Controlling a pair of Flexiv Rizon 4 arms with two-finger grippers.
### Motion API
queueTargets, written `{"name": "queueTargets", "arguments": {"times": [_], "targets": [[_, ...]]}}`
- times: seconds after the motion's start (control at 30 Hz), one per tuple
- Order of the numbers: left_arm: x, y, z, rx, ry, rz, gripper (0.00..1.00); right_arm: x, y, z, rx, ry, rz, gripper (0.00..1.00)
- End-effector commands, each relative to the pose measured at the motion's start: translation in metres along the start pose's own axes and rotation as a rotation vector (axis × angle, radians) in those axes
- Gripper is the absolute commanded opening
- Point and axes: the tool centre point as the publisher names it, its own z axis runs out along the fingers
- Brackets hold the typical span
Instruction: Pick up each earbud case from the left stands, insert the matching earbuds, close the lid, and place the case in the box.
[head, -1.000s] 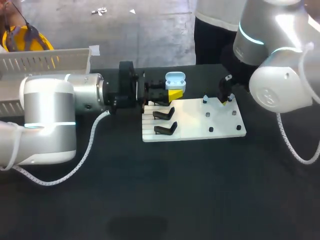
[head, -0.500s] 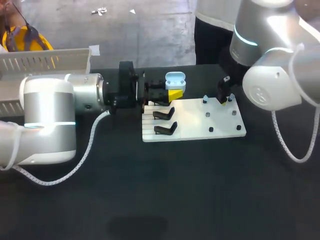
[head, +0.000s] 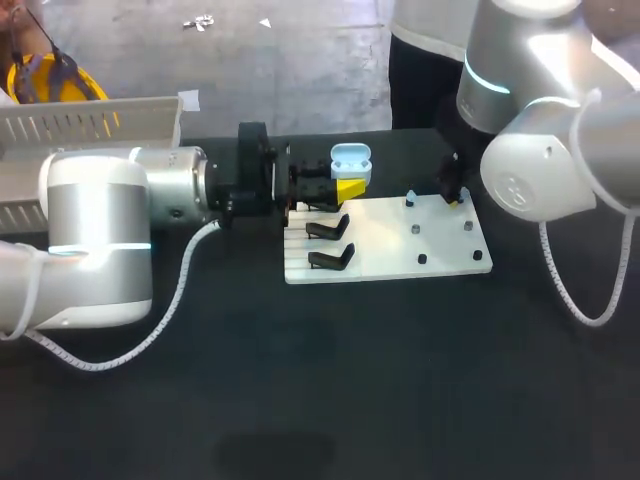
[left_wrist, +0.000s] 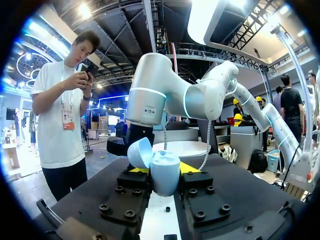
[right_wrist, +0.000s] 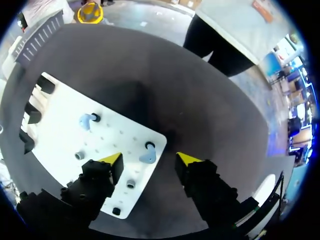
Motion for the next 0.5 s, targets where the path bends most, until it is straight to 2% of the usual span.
{"name": "queueTargets", "arguments": {"times": [0.03, 0.5], "targets": [[0.0006, -0.0014, 0.0002, -0.006, -0.004, 0.004, 0.00, -0.0009, 0.0008, 0.0007, 0.006, -0.003, 0.008, 0.50], [0.0006, -0.0014, 0.0002, -0.006, -0.004, 0.004, 0.00, -0.0010, 0.0002, 0.0011, 0.005, -0.006, 0.018, 0.44]]}}
